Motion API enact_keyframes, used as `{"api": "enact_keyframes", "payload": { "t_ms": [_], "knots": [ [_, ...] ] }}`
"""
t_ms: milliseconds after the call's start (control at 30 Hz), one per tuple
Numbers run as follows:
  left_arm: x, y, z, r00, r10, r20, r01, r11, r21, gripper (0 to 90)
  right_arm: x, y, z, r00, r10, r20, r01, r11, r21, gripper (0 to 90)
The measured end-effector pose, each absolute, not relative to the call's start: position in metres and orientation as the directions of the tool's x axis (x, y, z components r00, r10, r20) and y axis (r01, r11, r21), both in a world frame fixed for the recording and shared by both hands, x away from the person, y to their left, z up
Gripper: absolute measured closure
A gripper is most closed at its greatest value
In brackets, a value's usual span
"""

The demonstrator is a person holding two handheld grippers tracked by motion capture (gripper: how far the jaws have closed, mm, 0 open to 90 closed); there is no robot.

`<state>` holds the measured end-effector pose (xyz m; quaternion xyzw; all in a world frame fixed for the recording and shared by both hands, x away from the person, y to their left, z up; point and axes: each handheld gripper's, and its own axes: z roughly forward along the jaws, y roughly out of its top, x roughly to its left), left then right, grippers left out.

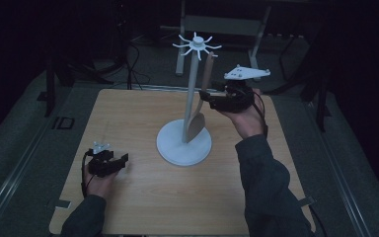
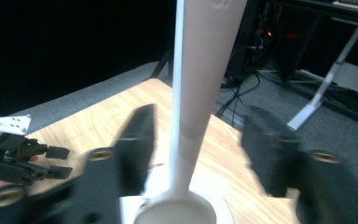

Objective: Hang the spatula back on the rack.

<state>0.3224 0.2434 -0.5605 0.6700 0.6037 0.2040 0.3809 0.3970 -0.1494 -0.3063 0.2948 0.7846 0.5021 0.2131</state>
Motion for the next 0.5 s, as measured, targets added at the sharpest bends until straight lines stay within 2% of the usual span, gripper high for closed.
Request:
{"api": "enact_keyframes", "payload": {
  "t_ms": [100,200,500],
  "knots": [
    [0.322,0.243,-0.561,0.189,0.964,-0.185,0.654,0.018,0.757,36.0,0.394,-0.154,-0.310,-0.725,0.688,-0.030,0.254,0.308,0.917,29.3],
    [0.323,0.243,-0.561,0.188,0.965,-0.185,0.655,0.017,0.756,36.0,0.391,-0.159,-0.316,-0.722,0.692,-0.015,0.268,0.299,0.916,24.9],
    [0.323,0.244,-0.560,0.190,0.965,-0.183,0.653,0.015,0.758,36.0,0.383,-0.178,-0.337,-0.691,0.721,-0.044,0.294,0.337,0.894,19.3]
  ]
}}
